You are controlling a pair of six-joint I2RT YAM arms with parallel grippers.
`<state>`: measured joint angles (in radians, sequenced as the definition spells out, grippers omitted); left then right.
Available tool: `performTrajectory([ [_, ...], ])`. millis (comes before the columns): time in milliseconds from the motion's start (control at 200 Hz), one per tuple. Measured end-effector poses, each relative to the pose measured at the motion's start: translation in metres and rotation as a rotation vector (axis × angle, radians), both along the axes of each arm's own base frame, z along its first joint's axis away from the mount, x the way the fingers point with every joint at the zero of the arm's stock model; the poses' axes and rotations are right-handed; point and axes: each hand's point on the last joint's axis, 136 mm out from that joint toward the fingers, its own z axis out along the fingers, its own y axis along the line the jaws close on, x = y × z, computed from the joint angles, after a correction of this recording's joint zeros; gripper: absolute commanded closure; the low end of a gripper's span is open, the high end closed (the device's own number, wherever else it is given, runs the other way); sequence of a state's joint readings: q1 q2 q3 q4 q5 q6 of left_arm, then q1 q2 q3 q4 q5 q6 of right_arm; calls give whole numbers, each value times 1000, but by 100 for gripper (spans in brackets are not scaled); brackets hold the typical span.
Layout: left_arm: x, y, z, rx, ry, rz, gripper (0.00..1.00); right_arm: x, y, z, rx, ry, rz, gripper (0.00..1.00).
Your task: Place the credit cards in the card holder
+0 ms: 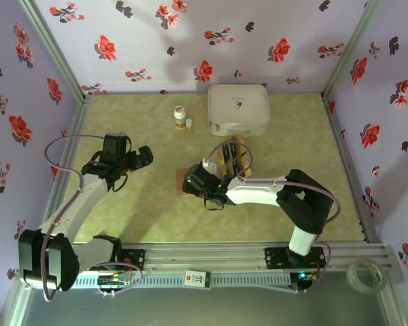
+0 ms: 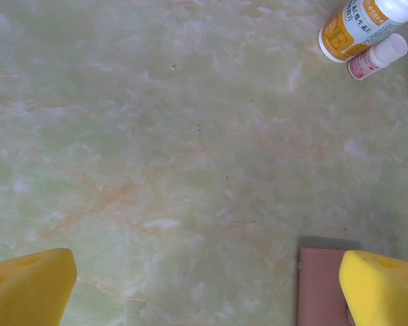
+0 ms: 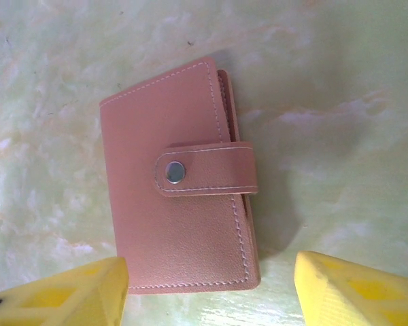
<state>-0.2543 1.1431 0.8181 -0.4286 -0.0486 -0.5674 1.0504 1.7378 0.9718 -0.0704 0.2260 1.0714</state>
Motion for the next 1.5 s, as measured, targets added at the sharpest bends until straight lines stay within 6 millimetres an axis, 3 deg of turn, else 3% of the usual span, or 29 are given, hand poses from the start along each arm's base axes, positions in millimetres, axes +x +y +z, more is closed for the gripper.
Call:
performTrajectory([
  [245,0,-2,0,-3,1,-3,0,4,7,2,43,-5,-20,36],
  [795,0,-3,-4,0,12,-8,0,4,14,-19,68,34,-41,42],
  [910,0,-3,-6,2,18,-8,0,4,13,-24,80,45,-51,48],
  [1075,0,-4,-6,2,19,-8,0,6,11,-27,103,57,-69,67],
  [1285,0,-4,-7,3,24,-9,0,7,13,-28,143,67,-76,100],
  [1500,0,-4,-11,2,35,-5,0,9,17,-24,183,69,-61,100],
])
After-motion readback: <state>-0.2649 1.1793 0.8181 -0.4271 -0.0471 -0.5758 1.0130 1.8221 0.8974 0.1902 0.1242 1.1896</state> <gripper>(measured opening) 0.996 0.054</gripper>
